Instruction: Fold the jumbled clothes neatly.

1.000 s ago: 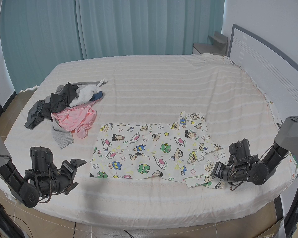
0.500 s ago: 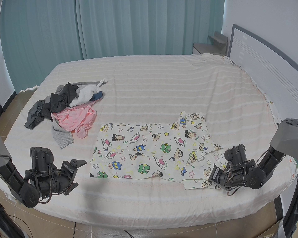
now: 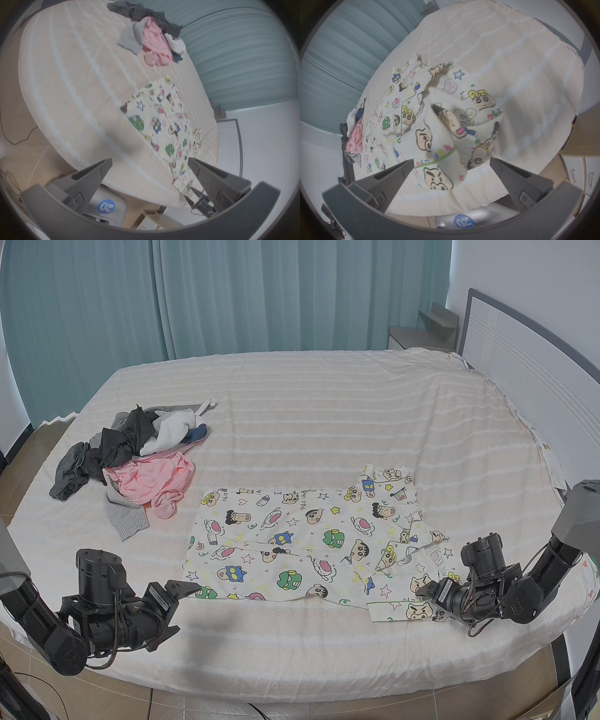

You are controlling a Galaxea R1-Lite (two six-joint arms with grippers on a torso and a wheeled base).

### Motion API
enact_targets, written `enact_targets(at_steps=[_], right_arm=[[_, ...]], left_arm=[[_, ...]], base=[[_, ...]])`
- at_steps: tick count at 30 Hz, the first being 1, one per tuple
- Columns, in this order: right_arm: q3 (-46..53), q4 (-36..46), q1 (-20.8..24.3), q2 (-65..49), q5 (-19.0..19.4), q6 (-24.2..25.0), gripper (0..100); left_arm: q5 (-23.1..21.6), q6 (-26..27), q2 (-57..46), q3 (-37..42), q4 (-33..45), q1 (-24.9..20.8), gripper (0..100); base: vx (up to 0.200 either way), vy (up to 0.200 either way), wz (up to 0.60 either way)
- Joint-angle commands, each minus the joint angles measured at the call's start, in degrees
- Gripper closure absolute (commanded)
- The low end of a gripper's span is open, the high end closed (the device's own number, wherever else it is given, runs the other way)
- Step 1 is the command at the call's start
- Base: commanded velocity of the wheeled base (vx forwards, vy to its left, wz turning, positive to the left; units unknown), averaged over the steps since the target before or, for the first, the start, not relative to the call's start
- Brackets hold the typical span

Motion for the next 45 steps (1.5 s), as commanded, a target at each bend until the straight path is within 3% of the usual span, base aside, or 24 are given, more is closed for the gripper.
enact_targets(at_steps=[1, 7, 14, 18, 33, 45], right_arm=[[3.9, -0.3, 0.7, -6.4, -3.8, 0.2, 0], [9.3, -1.5, 4.0, -14.4, -5.0, 0.2, 0], [12.4, -6.5, 8.8, -15.5, -11.3, 0.2, 0], [13.9, -9.3, 10.1, -15.0, -11.6, 0.2, 0], [18.6, -18.5, 11.4, -15.1, -11.8, -0.1, 0], [19.0, -18.8, 12.6, -14.1, -12.2, 0.3, 0]], left_arm=[[0.1, -4.0, 0.1, 1.0, 0.0, -7.5, 0], [1.9, -6.7, 5.2, -1.8, 0.0, -12.1, 0], [11.0, -7.0, 16.1, -8.0, 0.0, -13.1, 0], [15.8, -6.8, 19.5, -11.2, 0.1, -12.6, 0], [20.2, -4.2, 24.6, -19.7, 0.2, -8.3, 0], [20.4, -1.6, 27.9, -25.6, 0.7, -5.4, 0]], base=[[0.0, 0.0, 0.0], [0.0, 0.0, 0.0], [0.0, 0.0, 0.0], [0.0, 0.0, 0.0], [0.0, 0.0, 0.0], [0.0, 0.0, 0.0]])
